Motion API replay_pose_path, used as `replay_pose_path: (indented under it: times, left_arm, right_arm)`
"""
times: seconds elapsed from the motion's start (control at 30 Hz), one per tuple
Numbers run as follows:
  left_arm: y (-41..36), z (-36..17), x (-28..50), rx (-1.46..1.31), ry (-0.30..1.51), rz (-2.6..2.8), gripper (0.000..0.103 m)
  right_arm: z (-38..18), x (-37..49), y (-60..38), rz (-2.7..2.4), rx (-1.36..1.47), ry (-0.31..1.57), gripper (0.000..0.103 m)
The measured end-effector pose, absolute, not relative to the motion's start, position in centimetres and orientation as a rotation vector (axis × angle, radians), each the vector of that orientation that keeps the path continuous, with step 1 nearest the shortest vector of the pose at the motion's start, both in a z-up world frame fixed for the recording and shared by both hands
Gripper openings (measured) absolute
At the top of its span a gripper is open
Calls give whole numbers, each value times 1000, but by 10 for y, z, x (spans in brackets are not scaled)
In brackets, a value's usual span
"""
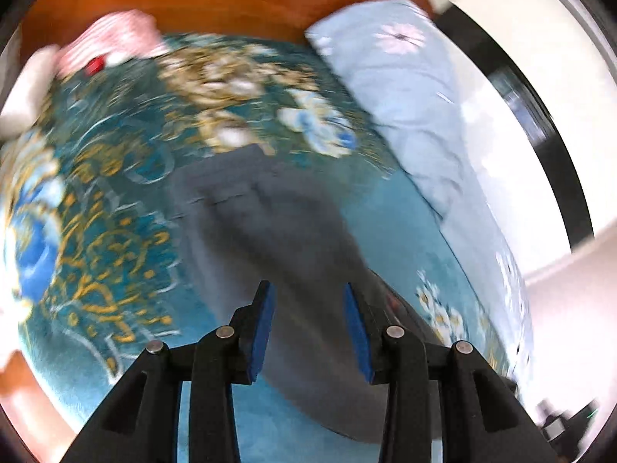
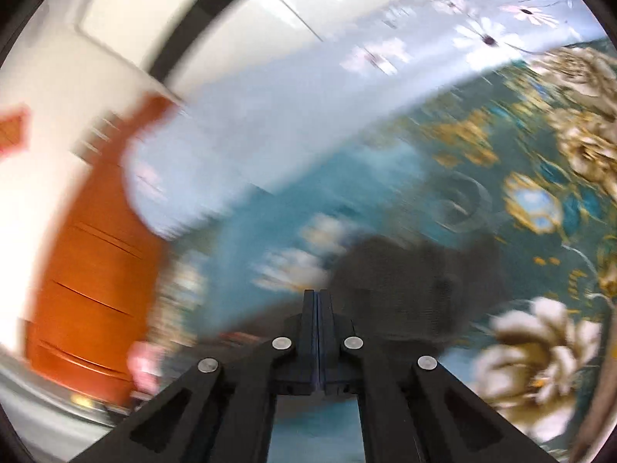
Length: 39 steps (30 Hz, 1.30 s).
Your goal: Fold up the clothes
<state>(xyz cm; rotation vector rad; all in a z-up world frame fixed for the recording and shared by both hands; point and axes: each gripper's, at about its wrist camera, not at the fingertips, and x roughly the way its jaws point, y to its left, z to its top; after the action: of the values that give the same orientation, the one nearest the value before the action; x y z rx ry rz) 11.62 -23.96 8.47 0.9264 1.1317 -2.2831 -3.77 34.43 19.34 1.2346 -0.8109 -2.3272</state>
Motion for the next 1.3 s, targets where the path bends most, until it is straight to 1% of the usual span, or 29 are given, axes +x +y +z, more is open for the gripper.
replay_pose_path:
  times: [0.07,0.1,0.17,0.2,0.3,0.37,0.4,0.43,0.47,0.53,0.6,0.67,0.73,0.77,0.8,0.83,0.93,1.1,1.3]
  left_arm:
    - [-230,79,107,972,1123,-2302,38]
    - [-225,75,103,1000,1139,-2298,38]
    - [-217,67,98,1035,1184,-2287,38]
    - [-213,64,96,1050,1199,-2287,38]
    - [-196,58,90,1112,1165,-2301,38]
    - [-187,55,87,1145,1152,-2306,38]
    - [-184,52,85,1156,1155,-2307,38]
    - [-182,50,84,1163,1157,-2308,38]
    - [-181,49,84,1168,1157,-2310,38]
    - [-180,47,83,1175,1157,-2314,38]
    - [-179,46,83,1172,1156,-2319,38]
    - [-177,45,83,1176,1169,-2328,38]
    - [-174,45,82,1189,1171,-2348,38]
    - [-171,45,81,1197,1155,-2364,38]
    - [-169,45,81,1203,1138,-2379,38]
    - [-168,45,81,1204,1131,-2390,38]
    - [-167,47,82,1191,1132,-2418,38]
    - [-173,50,84,1145,1130,-2433,40]
    - [-175,40,85,1179,1152,-2374,40]
  right_arm:
    - [210,-42,350,-2380,1191,-767,0]
    - [206,-48,350,-2409,1223,-727,1]
    - [179,-64,357,-2448,1388,-685,1]
    - [165,-67,360,-2458,1447,-685,5]
    - [118,-67,369,-2478,1588,-643,6]
    - [92,-64,378,-2490,1645,-676,29]
    - [80,-62,382,-2466,1658,-737,54]
    - [69,-59,387,-2429,1661,-819,57]
    - [60,-56,391,-2398,1655,-889,57]
    - [54,-55,391,-2393,1607,-952,57]
    - [54,-62,385,-2406,1599,-963,57]
    - [54,-68,380,-2419,1589,-973,52]
    - [53,-74,374,-2433,1580,-984,27]
    - [54,-77,371,-2436,1584,-992,21]
    - [56,-79,367,-2432,1606,-1007,11]
    - [61,-82,362,-2426,1611,-1005,10]
    - [91,-89,344,-2396,1535,-918,9]
    - [73,-91,363,-2407,1606,-927,9]
    - [51,-93,386,-2418,1692,-938,9]
